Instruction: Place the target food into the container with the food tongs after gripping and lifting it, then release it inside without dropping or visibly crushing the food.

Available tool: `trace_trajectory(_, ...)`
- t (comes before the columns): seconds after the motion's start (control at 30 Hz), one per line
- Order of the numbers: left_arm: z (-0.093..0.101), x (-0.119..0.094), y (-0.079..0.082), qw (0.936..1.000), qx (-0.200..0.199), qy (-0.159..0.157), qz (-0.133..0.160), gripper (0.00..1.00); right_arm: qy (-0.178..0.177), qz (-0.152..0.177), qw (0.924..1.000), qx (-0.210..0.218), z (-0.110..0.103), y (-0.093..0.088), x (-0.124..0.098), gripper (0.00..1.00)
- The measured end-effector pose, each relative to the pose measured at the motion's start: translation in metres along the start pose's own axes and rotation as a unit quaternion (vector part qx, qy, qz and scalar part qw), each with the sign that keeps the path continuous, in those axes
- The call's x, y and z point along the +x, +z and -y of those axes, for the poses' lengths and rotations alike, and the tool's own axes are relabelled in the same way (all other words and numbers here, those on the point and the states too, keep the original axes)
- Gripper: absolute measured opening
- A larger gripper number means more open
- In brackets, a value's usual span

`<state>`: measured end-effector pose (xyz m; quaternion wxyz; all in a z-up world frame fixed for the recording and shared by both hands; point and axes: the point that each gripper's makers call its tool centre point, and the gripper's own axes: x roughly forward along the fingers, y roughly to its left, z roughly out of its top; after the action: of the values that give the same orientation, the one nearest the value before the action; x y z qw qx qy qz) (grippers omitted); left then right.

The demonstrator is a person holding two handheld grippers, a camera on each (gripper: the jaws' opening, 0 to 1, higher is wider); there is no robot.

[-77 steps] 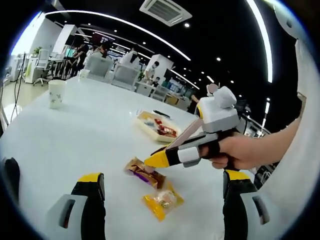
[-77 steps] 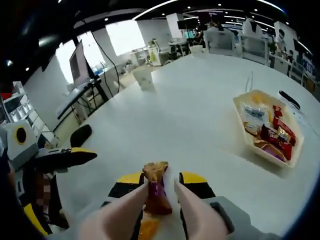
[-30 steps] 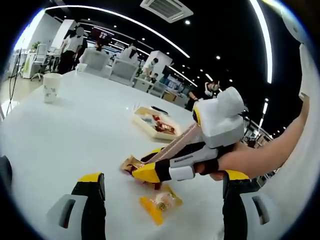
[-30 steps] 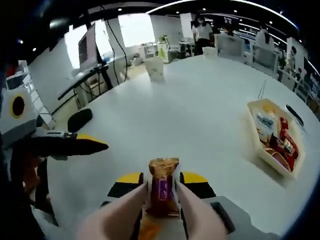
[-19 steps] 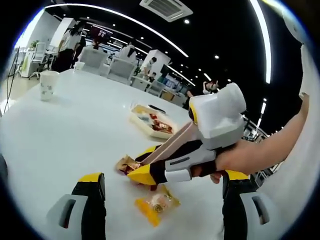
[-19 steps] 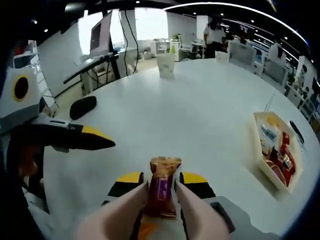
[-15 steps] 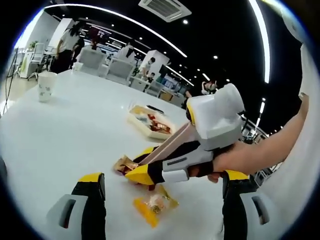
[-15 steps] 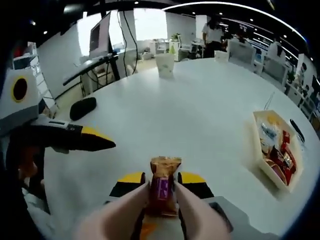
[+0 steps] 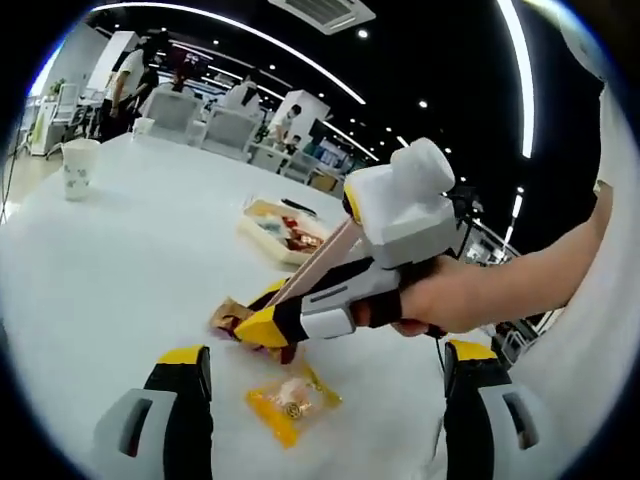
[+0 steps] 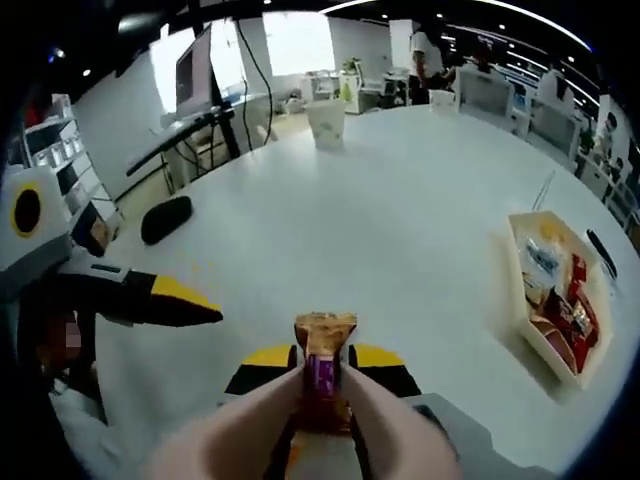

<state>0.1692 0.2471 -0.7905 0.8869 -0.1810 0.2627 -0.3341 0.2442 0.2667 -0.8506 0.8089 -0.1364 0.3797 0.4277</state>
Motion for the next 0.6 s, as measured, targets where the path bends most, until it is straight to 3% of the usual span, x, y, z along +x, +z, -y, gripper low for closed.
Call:
trace_trajectory(0.03,0.000,0.000,0.000,1.0000,0.000,0.000,0.000,0.97,0.003,0.004,0.9999,0.011,0.001,0.000,0.000,0.19)
trace_trajectory(0.07,0.001,0.000,0.001,1.0000,-0.001,0.001,0.000,0.97,0.010,0.009,0.9983,0.056,0.002,0.001,-0.001,0.19)
trace_trajectory(0.1,0.001,0.000,0.002,1.0000,0.000,0.001,0.001,0.97,0.024,0.015,0.9931,0.114,0.007,0.001,-0.002,0.19)
trace_trajectory(0.17,-0.001,-0.002,0.004,1.0000,0.005,0.006,0.002,0.97,0.022,0.030,0.9857,0.164,0.019,-0.001,-0.005,0.18)
trace_trajectory(0.23,-0.004,-0.004,0.005,0.9999,0.009,0.012,0.001,0.97,0.003,0.022,0.9939,0.108,0.025,-0.006,-0.011,0.18)
trace_trajectory(0.3,-0.007,-0.006,0.005,0.9998,0.009,0.019,0.001,0.97,0.011,0.027,0.9922,0.121,0.024,-0.006,-0.020,0.18)
trace_trajectory(0.33,-0.006,-0.007,0.006,0.9998,0.009,0.020,0.003,0.97,0.011,0.051,0.9893,0.136,0.025,0.000,-0.025,0.18)
trace_trajectory(0.6,0.005,-0.002,0.007,0.9996,0.017,0.021,0.009,0.97,0.017,0.072,0.9860,0.150,0.023,0.017,-0.040,0.19)
